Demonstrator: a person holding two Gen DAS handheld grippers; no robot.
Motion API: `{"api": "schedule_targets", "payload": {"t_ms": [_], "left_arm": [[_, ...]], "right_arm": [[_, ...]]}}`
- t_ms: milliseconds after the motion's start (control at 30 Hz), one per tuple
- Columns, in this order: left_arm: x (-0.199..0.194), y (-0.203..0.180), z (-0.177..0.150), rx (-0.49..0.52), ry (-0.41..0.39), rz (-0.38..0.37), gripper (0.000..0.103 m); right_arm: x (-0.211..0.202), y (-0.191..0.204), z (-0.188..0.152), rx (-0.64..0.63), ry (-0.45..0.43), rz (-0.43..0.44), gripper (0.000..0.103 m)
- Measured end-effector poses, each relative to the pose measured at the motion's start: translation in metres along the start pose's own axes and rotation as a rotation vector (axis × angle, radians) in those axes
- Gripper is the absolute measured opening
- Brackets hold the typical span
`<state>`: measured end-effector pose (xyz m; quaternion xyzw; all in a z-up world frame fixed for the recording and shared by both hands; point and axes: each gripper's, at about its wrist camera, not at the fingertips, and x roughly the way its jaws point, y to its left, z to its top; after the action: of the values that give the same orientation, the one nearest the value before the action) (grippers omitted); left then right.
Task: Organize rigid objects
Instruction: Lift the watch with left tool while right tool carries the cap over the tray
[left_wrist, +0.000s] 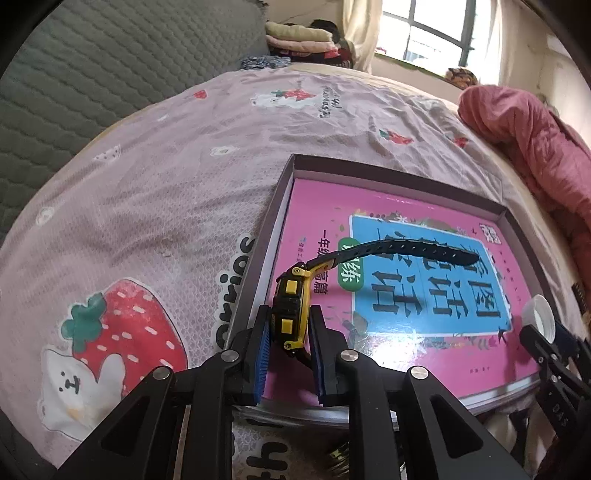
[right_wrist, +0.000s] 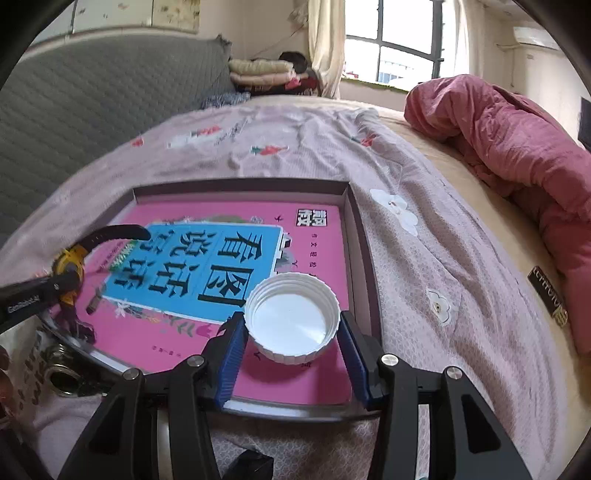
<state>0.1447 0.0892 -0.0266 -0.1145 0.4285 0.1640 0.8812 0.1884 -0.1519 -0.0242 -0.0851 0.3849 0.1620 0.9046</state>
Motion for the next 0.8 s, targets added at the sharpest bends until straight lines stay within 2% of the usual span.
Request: {"api": "schedule_targets", "payload": {"t_ms": [267, 800], "left_arm": [[-0.002, -0.004, 0.001, 0.033, -0.003, 0.010, 0.020], [-0.006, -0.006, -0.001, 0.039, 0.002, 0.002, 0.021]], "right_arm": [[0.004, 0.002, -0.001, 0.014, 0.031, 0.050, 0.050], [-0.006, 0.000, -0.008, 0.004, -0.043, 0.057, 0.050]]}}
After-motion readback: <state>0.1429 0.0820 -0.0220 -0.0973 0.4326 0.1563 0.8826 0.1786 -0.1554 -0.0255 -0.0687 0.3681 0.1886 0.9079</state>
